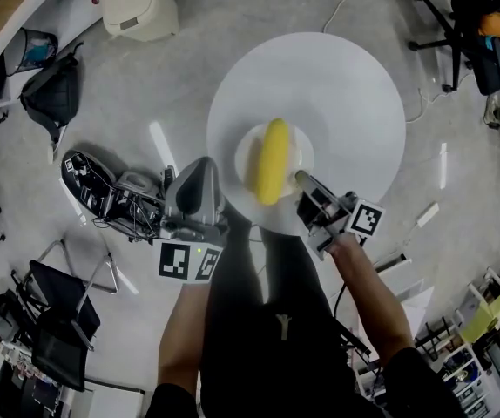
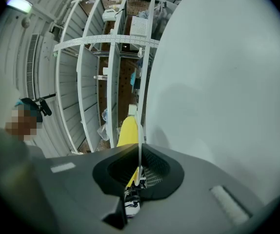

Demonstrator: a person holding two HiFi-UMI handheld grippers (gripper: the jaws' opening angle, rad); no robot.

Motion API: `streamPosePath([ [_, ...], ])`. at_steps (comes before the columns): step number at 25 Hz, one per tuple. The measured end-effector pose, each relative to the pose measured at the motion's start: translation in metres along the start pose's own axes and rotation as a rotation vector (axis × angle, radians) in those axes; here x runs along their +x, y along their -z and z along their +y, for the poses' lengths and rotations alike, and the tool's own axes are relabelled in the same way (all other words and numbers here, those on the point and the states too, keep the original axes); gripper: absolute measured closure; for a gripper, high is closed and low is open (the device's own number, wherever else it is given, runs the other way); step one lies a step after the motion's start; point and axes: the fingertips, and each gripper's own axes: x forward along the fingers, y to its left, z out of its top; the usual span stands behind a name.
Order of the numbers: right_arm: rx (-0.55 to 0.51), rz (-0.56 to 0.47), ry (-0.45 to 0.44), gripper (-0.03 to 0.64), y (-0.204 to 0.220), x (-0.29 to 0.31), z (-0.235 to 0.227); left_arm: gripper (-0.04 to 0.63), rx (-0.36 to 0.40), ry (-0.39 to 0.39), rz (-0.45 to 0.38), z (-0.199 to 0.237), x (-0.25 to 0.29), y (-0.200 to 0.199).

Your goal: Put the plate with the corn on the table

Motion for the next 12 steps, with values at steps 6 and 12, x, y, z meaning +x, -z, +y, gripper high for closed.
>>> streamPosePath([
  [6,0.012,0.003,0.01,0.597,-0.002,0.004,-0.008,0.594,-0.009,-0.003,0.0,0.003,0.006,0.002],
  [12,0.017,0.0,0.021,0.597,-0.004,0.005,-0.014,0.594,-0.006,0.006,0.009,0.003,0.01,0.007],
])
